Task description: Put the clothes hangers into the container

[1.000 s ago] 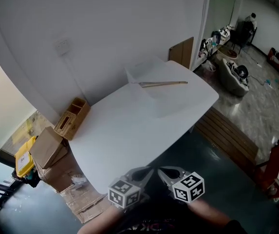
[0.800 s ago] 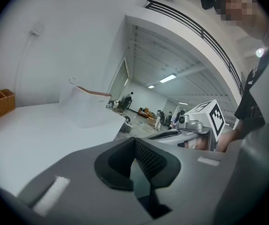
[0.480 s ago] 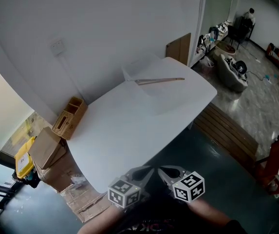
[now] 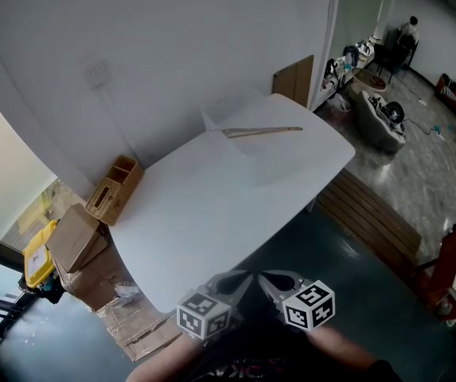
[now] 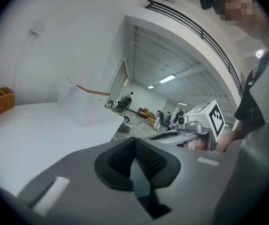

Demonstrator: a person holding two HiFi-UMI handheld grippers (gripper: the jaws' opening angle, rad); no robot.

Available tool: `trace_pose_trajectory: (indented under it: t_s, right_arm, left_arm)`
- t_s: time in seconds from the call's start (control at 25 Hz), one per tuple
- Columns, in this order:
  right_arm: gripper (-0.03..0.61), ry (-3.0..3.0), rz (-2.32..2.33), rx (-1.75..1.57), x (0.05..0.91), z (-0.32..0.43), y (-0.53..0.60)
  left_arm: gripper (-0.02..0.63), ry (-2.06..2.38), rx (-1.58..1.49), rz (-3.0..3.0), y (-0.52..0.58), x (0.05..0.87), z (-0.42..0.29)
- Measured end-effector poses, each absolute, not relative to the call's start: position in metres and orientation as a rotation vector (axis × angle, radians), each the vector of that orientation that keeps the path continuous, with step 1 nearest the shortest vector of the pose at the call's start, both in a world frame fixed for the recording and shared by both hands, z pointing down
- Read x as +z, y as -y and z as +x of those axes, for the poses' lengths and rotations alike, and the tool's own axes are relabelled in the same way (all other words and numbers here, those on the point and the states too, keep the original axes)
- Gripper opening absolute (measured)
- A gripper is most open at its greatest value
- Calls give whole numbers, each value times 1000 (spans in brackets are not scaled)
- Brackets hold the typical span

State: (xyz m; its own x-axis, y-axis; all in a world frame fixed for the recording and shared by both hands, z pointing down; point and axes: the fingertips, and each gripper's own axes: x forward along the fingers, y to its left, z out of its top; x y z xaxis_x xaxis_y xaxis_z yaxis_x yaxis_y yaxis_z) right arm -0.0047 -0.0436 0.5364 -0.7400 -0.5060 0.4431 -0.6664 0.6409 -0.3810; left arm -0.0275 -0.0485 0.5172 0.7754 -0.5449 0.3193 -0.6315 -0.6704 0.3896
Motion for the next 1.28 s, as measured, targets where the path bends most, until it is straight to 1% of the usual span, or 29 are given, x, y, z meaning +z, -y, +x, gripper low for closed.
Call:
trace_pose_trajectory:
  t_s: [1.28]
  right_arm:
    - [2,2556,926,796,548,-1,70]
  left_arm:
    - [5,869,266,2466,75,529,-22]
